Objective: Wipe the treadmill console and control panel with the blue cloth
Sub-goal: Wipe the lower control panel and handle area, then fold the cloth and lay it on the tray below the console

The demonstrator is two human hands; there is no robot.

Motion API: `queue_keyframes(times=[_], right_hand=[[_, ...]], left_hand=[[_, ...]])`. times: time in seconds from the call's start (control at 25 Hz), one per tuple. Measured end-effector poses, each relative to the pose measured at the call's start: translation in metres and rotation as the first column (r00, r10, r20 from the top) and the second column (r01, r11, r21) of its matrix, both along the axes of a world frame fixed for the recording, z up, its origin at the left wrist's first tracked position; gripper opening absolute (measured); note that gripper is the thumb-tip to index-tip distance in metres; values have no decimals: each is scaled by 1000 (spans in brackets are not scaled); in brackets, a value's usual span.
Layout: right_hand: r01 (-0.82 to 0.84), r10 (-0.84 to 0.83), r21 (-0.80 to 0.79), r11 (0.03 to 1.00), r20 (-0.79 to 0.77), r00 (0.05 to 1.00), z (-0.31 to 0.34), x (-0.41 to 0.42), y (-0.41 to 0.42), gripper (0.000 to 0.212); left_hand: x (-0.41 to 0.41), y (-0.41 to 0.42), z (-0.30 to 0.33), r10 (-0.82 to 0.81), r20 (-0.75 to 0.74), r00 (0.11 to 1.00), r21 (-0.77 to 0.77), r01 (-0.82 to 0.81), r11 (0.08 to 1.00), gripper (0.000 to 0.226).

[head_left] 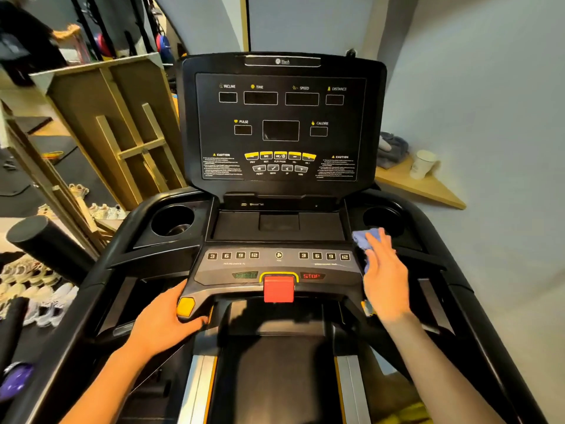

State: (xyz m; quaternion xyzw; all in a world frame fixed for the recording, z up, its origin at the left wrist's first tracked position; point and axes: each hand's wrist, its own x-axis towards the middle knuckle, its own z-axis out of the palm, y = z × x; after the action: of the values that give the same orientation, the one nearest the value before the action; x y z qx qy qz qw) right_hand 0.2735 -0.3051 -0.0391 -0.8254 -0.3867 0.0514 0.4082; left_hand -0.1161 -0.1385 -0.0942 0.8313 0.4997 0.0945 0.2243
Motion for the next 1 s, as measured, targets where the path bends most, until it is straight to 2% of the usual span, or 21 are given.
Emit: queue_keyframes(times=[0.12,0.2,0.32,0.44,0.52,0.6,0.68,0.76,0.84,0.92,1.0], right_hand=[[-163,176,-119,980,106,979,-10,-27,37,52],[-239,268,-213,947,122,956,-21,-47,55,55],[-258,296,-231,938,145,944,-25,-80,69,57],[-269,303,-235,934,124,945,-10,-106,80,57],[-305,318,-236,923,19,948,1,-120,84,57],[-320,311,-164,933,-80,947,15,-118,82,52],[-278,281,-108,954,15,960,30,-95,80,41],[-195,215,-144,970,137,967,42,-59,84,31],[-195,234,-237,952,148,961,54,-22,93,23],[-338,381,-386,858,40,924,57,3,102,23],[-463,501,-468,753,-50,864,59,15,106,26]], left_hand=[[7,-10,12,79,1,997,-33,-79,996,114],[16,-21,24,139,-46,989,10,-138,990,121],[27,-37,42,152,-70,986,108,-144,984,119],[39,-42,58,138,-17,990,163,-133,978,109],[50,-38,68,93,30,995,175,-97,980,95],[67,-25,77,16,97,995,193,-35,981,78],[94,-6,83,-71,165,984,175,41,984,64],[124,17,81,-152,200,968,117,130,985,57],[155,37,76,-244,148,958,77,235,969,60],[178,49,74,-344,21,939,44,343,938,68],[192,55,77,-418,-68,906,13,419,908,73]])
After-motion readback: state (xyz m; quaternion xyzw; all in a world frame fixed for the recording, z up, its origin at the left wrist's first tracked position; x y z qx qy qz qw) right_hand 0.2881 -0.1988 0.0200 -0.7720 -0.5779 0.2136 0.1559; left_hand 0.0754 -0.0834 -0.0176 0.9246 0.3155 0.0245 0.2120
